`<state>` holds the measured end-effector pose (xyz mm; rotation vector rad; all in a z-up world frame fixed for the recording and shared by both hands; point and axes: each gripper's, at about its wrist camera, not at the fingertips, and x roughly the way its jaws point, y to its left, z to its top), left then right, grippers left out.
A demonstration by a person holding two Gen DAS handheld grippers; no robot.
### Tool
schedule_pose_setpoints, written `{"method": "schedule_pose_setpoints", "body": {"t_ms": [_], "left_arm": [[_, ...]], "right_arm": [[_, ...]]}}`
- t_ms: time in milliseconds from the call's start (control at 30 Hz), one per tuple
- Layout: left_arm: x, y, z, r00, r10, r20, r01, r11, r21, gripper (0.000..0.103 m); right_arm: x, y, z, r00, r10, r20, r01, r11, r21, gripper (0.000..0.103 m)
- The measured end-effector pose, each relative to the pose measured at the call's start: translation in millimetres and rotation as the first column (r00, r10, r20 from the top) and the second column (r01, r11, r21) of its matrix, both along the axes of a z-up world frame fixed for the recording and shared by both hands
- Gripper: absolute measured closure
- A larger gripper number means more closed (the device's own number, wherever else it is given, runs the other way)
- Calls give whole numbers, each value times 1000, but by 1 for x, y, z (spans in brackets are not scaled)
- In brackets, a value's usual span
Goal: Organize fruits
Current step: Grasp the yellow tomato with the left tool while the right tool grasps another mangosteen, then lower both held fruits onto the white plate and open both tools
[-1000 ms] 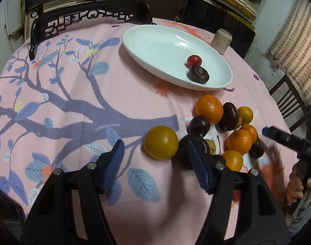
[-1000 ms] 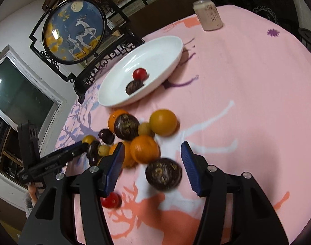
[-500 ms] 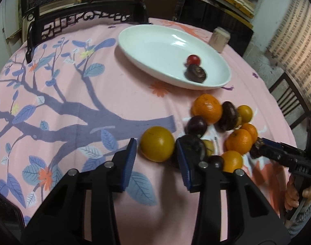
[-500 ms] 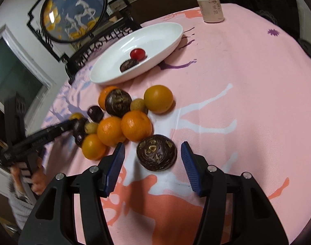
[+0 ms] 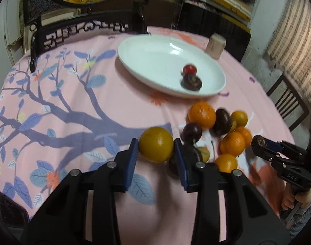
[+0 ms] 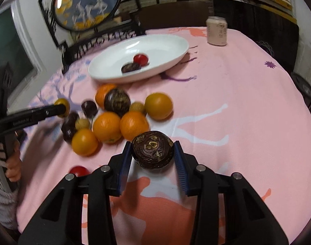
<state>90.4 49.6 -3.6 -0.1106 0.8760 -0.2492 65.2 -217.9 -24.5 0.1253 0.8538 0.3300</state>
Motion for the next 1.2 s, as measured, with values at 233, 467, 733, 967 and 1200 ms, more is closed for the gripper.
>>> {"method": "schedule_pose_setpoints", "body": {"t_ms": [233, 467, 733, 967, 1200], "left_arm": [[43, 2, 25, 999, 42, 10, -41, 999, -23, 67], [102, -23, 30, 998, 54, 20, -55, 998, 21, 66], [121, -29, 18, 998, 57, 17, -58, 998, 29, 45], [103, -12, 21, 996, 86, 28, -86, 996, 14, 37], [68, -13, 11, 999, 40, -5, -41, 999, -10, 34]], "right_arm": [[32, -12, 34, 1000, -18, 18, 15, 987, 162, 62], [117, 27, 44, 1000, -25, -13, 27, 993, 113, 62], [151, 26, 28, 997, -68, -21, 71, 984, 164, 42], [128, 17, 32, 998, -62, 7, 60, 986, 153, 42], [101, -3, 24, 995, -97, -25, 100, 977, 188, 40]]}}
